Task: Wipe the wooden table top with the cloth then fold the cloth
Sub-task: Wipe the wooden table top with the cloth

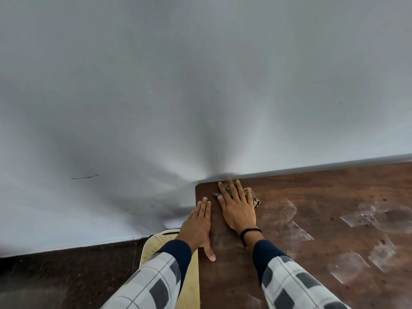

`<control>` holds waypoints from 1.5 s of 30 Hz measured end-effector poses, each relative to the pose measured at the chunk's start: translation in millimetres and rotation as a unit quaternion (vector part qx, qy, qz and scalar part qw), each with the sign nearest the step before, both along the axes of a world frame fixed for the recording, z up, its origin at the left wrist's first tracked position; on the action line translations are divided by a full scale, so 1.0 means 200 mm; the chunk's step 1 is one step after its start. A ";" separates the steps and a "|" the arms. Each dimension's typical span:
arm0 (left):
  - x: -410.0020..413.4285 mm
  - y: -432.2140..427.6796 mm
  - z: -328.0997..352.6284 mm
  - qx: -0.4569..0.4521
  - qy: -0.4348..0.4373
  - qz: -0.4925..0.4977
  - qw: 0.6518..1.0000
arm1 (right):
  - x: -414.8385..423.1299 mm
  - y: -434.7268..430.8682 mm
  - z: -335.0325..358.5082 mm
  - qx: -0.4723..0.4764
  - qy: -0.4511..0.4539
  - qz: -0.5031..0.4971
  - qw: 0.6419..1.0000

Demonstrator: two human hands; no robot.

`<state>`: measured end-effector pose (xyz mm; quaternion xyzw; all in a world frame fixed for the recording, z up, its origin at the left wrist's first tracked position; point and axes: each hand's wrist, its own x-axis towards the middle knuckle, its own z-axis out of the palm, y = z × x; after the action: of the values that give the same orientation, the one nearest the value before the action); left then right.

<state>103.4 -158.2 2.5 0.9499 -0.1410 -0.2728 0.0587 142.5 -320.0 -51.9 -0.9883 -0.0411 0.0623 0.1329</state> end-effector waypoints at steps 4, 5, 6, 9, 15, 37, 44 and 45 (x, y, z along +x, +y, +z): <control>-0.01 0.00 0.01 0.001 -0.005 0.000 1.000 | -0.03 0.03 0.00 0.007 0.000 0.015 1.000; -0.01 0.00 0.01 -0.001 -0.005 0.002 1.000 | -0.06 0.00 -0.01 -0.006 -0.011 0.054 0.998; -0.01 0.00 0.01 -0.004 -0.004 0.004 1.000 | -0.08 -0.04 -0.02 -0.020 -0.015 0.089 0.996; 0.00 -0.01 0.02 -0.006 0.000 0.004 1.000 | 0.01 -0.12 0.00 -0.024 -0.006 0.087 0.996; -0.01 0.00 0.02 -0.005 -0.004 0.001 1.000 | 0.03 0.06 0.00 0.003 0.003 0.074 0.997; -0.02 0.01 0.03 -0.006 -0.009 0.001 1.000 | -0.01 -0.06 -0.01 -0.002 -0.004 0.064 0.998; -0.02 0.00 0.02 0.011 -0.006 -0.002 1.000 | 0.03 0.02 0.02 0.015 0.019 0.004 1.000; -0.01 0.00 0.02 0.009 -0.006 -0.003 1.000 | 0.02 0.01 0.02 0.016 0.024 0.024 0.999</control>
<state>100.4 -157.3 6.1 0.9515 -0.1416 -0.2689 0.0483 145.8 -318.1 -47.6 -0.9830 -0.0623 0.0889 0.1483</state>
